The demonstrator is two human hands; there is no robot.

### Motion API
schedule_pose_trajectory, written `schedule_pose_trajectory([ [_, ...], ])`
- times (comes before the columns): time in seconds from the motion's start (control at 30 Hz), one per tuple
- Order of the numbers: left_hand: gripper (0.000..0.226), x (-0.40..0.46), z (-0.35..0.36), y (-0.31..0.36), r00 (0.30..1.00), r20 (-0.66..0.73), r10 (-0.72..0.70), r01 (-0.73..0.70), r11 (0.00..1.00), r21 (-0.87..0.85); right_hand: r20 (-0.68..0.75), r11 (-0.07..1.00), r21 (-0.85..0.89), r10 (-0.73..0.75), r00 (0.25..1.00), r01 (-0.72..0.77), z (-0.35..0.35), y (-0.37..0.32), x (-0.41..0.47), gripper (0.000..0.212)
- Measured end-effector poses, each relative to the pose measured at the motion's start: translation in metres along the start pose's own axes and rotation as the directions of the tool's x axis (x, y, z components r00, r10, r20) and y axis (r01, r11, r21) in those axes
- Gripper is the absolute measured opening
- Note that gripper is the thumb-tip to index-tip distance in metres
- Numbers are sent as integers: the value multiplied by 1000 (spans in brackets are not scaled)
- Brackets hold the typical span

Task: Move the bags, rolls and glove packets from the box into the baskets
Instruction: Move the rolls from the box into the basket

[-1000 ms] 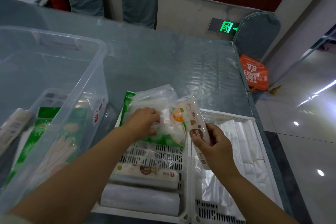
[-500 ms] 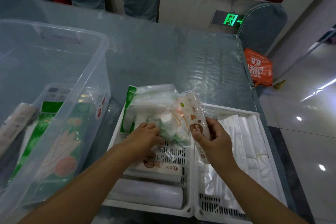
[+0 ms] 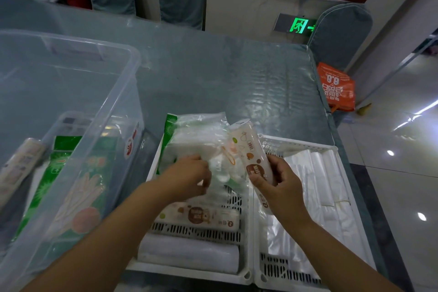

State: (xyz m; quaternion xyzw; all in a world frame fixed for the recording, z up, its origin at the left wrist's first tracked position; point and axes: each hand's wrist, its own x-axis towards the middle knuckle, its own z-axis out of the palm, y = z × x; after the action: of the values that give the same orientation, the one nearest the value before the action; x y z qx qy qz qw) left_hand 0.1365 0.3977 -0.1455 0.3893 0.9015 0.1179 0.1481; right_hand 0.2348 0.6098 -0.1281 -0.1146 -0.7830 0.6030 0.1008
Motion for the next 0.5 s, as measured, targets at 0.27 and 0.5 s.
schedule_pose_trajectory([
  [0.27,5,20,-70,-6,982,-114,-151,138,984,-112,21,982,-134,-134,991,136,1,-2,-4,47],
  [0.5,11,48,-87,-14,895,-404,-188,159,982,-105,436,558,-530,-467,769,639,22,2,-23,51],
])
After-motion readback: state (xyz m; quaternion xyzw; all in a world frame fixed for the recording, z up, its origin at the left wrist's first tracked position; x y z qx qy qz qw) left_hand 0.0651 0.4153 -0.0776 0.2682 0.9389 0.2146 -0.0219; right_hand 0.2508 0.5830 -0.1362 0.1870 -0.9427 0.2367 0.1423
